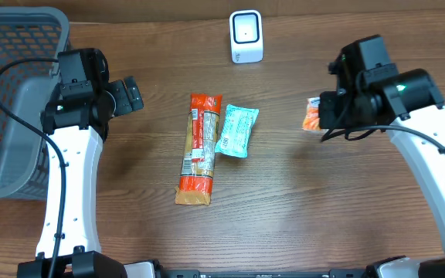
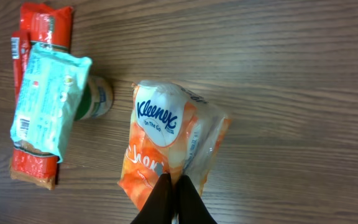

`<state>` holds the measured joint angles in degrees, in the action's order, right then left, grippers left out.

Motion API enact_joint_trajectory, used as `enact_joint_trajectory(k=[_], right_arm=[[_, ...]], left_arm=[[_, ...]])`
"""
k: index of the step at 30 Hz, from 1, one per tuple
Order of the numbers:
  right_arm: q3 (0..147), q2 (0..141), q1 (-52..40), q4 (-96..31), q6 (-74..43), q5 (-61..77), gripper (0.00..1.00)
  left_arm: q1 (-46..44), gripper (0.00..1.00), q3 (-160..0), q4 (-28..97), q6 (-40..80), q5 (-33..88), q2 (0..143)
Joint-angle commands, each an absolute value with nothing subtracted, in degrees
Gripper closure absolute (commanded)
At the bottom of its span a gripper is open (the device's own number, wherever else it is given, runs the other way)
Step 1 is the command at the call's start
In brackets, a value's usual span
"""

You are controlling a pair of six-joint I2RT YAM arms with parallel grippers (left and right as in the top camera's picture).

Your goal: Scan the item barcode

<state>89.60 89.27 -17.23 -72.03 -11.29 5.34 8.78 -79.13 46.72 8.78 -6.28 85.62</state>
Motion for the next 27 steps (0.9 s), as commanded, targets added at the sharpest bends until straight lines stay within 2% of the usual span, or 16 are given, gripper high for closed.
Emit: enact_joint_trajectory(k=[1, 11, 27], right_arm=[[89.3, 88.8, -19.7, -71.3, -14.1, 2.5, 0.96], [89.3, 88.8, -24.3, -70.3, -15.7, 0.9, 0.96], [89.3, 88.8, -24.4, -70.3, -19.6, 0.9, 0.96]], left_arm=[[8.9, 0.0, -79.7, 46.5, 7.7, -6.6, 86.2], [8.9, 0.0, -79.7, 46.5, 7.7, -6.6, 86.2], [9.0, 0.0, -79.7, 46.5, 7.7, -6.6, 86.2]])
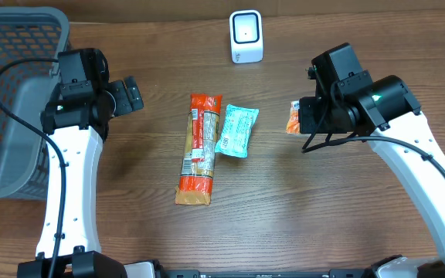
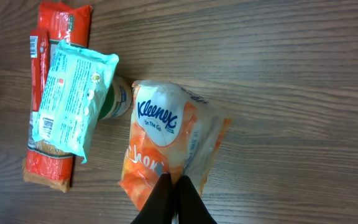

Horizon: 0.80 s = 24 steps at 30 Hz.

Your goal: Scan the item barcode

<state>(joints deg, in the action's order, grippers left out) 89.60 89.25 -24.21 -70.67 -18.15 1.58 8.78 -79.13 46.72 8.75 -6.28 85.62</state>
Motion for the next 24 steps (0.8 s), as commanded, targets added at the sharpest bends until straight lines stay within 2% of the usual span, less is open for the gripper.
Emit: enact_joint_trajectory(k=[1, 24], right_arm=[[89.3, 88.8, -24.4, -70.3, -19.6, 0.9, 0.96], [89.3, 88.8, -24.4, -69.9, -21.2, 0.9, 0.96]], left_arm=[[9.0, 0.0, -79.7, 46.5, 7.7, -6.6, 86.2], [8.9, 0.0, -79.7, 46.5, 7.7, -6.6, 86.2]])
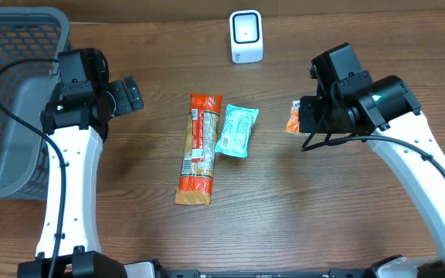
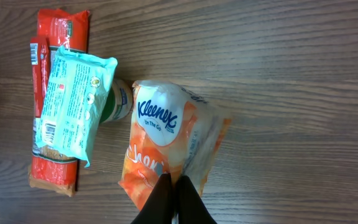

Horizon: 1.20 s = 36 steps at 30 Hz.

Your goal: Scan the item barcode

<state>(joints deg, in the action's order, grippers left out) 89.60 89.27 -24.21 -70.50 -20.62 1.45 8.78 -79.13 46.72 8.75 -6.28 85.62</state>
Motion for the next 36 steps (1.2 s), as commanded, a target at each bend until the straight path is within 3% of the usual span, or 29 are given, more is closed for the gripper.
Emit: enact_joint_trajectory(k=[1, 26, 30, 36], right_arm=[[89.3, 88.8, -24.4, -69.7, -21.2, 0.9, 0.96], [91.5, 89.8, -23.9, -63.0, -21.3, 0.1, 0.97], [99.6, 94.2, -22.8, -68.2, -21.0, 0.1, 0.97], [123.9, 107.9, -22.3, -81.2, -17.0, -0.8, 0.97]], left_arm=[[9.0, 0.0, -79.7, 46.5, 7.7, -6.6, 86.2], [8.9, 0.0, -79.7, 46.5, 7.7, -6.6, 86.2], [9.0, 0.0, -79.7, 46.5, 7.7, -6.6, 86.2], [9.0, 0.0, -79.7, 46.5, 7.7, -6.6, 86.2]])
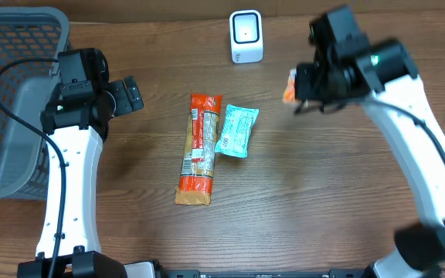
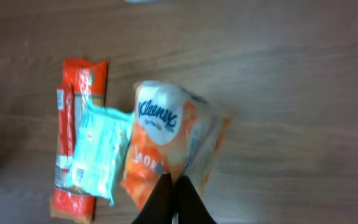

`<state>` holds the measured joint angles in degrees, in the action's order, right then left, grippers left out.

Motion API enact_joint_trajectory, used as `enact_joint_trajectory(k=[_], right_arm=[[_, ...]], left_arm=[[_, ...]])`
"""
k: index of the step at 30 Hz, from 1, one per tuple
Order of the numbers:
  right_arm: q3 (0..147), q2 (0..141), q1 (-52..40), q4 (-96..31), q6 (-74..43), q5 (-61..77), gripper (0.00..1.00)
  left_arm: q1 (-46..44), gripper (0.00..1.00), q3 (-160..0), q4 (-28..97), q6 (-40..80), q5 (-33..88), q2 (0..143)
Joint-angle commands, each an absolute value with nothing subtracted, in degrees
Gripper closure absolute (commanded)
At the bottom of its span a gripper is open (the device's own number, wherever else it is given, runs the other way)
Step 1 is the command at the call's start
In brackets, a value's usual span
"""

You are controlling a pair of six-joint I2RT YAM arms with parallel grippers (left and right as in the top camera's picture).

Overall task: Scan the item barcode
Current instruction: 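Hold the tissue pack in front of the white scanner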

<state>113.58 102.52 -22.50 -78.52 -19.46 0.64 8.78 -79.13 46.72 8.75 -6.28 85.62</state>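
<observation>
My right gripper (image 2: 174, 182) is shut on an orange and white Kleenex tissue pack (image 2: 169, 146), held well above the table. In the overhead view only an orange corner of the pack (image 1: 288, 86) shows beside the right gripper (image 1: 304, 85), to the right of the white barcode scanner (image 1: 246, 36) at the back. A long red packet (image 1: 198, 148) and a teal packet (image 1: 236, 130) lie mid-table. My left gripper (image 1: 132, 96) hangs at the left, holding nothing; its jaw state is unclear.
A grey mesh basket (image 1: 10, 100) stands at the far left edge. In the right wrist view the red packet (image 2: 72, 134) and teal packet (image 2: 101, 149) lie far below the held pack.
My right gripper has moved up and toward the back of the table with the tissue pack, nearer the scanner's right side. The left arm has not moved.
My right gripper held the tissue pack at the right side of the table. Then it was further left, closer to the two packets, and stayed there. Now it holds the pack higher and further back, near the scanner.
</observation>
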Motion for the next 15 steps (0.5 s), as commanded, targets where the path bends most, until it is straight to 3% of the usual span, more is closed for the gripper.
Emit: enact_joint_trajectory(k=[1, 6, 15], right_arm=[[128.1, 110.6, -22.3, -83.0, -16.3, -1.9, 0.97], [137.8, 119.2, -22.5, -84.2, -11.3, -5.9, 0.97], [137.3, 128.6, -27.5, -68.8, 5.8, -27.4, 0.96]], left_arm=[[8.9, 0.0, -79.7, 46.5, 7.7, -6.6, 86.2], [8.9, 0.0, -79.7, 46.5, 7.7, -6.6, 86.2], [8.9, 0.0, -79.7, 46.5, 7.7, -6.6, 86.2]])
